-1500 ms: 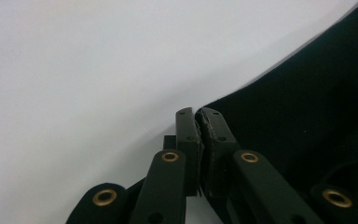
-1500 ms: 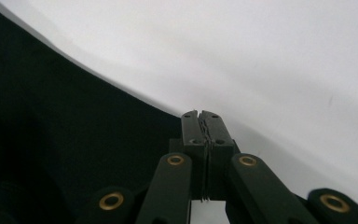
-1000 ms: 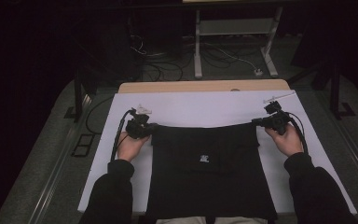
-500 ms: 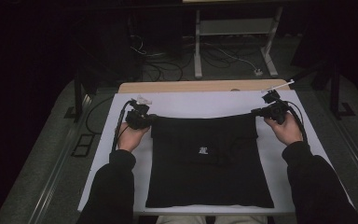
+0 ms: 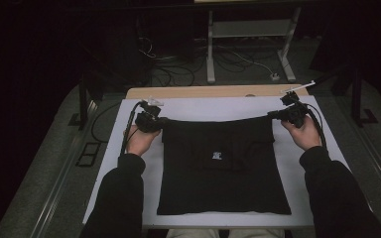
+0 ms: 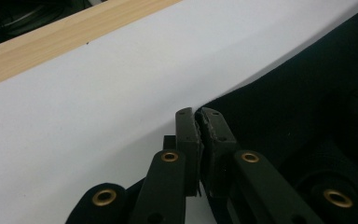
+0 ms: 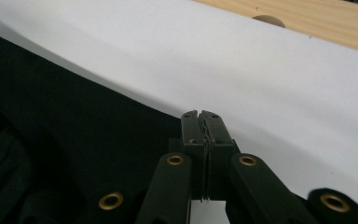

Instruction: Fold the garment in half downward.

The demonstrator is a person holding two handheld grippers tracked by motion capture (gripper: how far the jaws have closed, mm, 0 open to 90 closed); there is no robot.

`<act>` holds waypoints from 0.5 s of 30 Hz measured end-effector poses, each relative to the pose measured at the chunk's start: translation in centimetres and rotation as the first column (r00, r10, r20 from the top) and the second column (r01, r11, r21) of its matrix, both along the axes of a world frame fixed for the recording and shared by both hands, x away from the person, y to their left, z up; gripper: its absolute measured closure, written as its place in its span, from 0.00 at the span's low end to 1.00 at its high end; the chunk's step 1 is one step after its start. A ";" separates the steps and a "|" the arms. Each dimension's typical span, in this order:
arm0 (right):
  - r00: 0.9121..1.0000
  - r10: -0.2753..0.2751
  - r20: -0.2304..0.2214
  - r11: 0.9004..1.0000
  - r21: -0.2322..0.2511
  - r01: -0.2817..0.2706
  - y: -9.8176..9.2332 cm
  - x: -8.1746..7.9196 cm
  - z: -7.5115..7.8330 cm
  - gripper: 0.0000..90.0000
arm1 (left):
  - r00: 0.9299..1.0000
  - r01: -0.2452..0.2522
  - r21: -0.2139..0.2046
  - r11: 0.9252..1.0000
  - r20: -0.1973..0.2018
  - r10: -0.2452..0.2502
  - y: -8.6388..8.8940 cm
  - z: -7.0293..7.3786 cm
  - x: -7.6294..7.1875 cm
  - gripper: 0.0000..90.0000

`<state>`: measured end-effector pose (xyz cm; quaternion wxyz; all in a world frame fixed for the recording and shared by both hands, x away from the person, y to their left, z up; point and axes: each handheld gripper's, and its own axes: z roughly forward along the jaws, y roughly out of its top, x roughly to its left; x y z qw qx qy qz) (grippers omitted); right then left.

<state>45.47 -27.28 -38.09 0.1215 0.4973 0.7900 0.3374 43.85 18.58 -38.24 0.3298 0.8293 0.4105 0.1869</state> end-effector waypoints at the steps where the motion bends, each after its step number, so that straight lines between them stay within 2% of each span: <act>1: 1.000 0.001 0.001 1.000 -0.004 -0.001 0.0 0.1 0.0 0.97 | 1.000 0.001 0.004 1.000 -0.002 -0.001 0.0 0.1 0.1 0.95; 5: 1.000 -0.002 0.014 1.000 -0.009 0.002 -0.1 0.4 0.4 0.98 | 1.000 0.001 0.008 1.000 0.001 -0.001 -0.3 0.5 0.6 0.95; 10: 1.000 0.005 0.028 1.000 -0.002 -0.005 0.0 1.0 1.5 0.97 | 1.000 -0.012 -0.009 1.000 0.016 0.012 -0.5 0.9 0.8 0.95; 15: 0.999 -0.016 0.041 1.000 0.011 0.016 -0.1 1.8 2.1 0.97 | 1.000 -0.011 -0.003 1.000 0.025 0.011 -0.6 1.4 1.4 0.95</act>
